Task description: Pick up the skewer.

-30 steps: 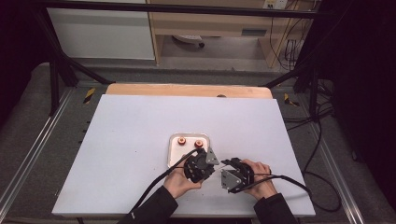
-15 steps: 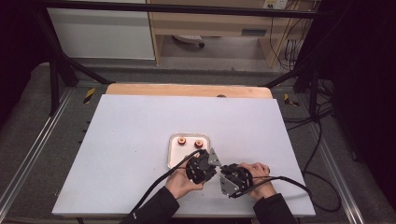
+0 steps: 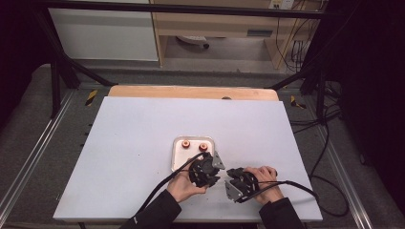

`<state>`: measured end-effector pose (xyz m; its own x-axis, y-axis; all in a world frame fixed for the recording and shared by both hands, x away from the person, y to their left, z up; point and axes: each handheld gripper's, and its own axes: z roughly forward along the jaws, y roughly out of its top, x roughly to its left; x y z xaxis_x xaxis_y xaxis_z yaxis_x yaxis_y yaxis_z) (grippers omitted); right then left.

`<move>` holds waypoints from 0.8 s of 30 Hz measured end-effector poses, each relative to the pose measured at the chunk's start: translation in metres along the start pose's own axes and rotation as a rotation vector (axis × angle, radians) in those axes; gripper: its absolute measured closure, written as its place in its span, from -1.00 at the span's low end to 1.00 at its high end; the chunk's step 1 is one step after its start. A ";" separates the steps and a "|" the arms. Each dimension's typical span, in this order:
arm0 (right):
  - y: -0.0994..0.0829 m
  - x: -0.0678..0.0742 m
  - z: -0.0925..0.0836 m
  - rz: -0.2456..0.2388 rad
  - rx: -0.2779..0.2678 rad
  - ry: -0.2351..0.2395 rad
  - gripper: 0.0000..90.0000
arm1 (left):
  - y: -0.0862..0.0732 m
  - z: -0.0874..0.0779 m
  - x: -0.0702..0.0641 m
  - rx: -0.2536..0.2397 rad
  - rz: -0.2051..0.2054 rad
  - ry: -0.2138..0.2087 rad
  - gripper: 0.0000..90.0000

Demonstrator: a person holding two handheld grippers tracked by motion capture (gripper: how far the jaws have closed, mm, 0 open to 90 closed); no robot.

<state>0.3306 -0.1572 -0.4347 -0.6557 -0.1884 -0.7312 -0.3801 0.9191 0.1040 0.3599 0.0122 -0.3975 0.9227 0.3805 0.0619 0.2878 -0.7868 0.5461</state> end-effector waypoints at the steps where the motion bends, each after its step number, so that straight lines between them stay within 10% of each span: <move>1: 0.000 0.000 0.000 -0.013 0.011 -0.001 0.98 | 0.000 -0.001 0.002 0.011 -0.008 -0.001 0.60; 11: 0.012 -0.003 0.004 -0.115 0.071 -0.019 0.98 | 0.002 0.006 0.011 0.165 -0.043 -0.050 0.60; 24: 0.017 -0.002 0.005 -0.179 0.084 -0.028 0.97 | 0.012 0.016 0.008 0.222 -0.042 -0.063 0.89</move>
<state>0.3282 -0.1392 -0.4345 -0.5637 -0.3434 -0.7512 -0.4327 0.8975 -0.0855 0.3750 -0.0014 -0.4036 0.9210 0.3893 -0.0129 0.3689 -0.8612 0.3497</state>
